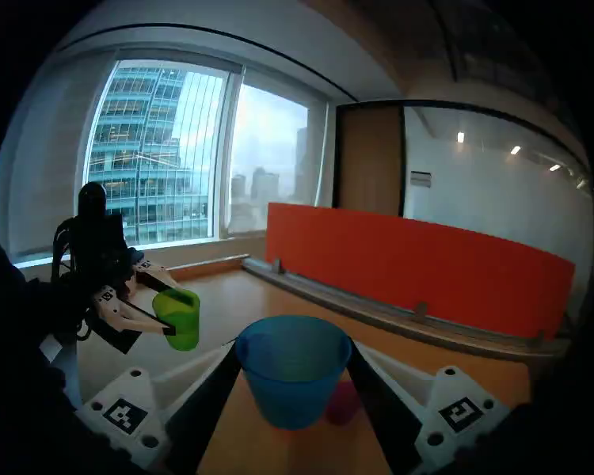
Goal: Pour water
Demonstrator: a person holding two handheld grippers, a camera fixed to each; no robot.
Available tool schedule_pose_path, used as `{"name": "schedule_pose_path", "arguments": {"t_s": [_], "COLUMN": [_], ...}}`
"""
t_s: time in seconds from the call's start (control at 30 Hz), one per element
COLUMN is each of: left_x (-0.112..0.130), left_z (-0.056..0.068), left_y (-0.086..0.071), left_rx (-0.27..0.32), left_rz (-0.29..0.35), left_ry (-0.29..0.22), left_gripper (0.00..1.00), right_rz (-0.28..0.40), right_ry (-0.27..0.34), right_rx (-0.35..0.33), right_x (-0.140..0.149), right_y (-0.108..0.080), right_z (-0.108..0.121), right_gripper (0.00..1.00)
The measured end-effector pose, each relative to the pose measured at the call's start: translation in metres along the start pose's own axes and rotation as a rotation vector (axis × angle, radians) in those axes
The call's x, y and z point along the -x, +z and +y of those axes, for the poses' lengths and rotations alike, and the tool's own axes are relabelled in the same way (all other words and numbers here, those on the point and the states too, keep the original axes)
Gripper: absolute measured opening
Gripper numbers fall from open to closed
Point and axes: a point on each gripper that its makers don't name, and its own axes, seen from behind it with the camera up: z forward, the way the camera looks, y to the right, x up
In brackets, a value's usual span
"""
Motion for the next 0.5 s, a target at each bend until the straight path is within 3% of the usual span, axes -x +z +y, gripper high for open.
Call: {"name": "schedule_pose_path", "arguments": {"t_s": [0.5], "left_x": [0.038], "left_z": [0.010], "left_y": [0.008], "left_rx": [0.044], "left_rz": [-0.120], "left_ry": [0.021], "left_gripper": [0.86], "right_rz": [-0.117], "right_ry": [-0.008], "right_rx": [-0.035], "right_x": [0.046], "right_y": [0.007], "right_z": [-0.005], "right_gripper": [0.93]}}
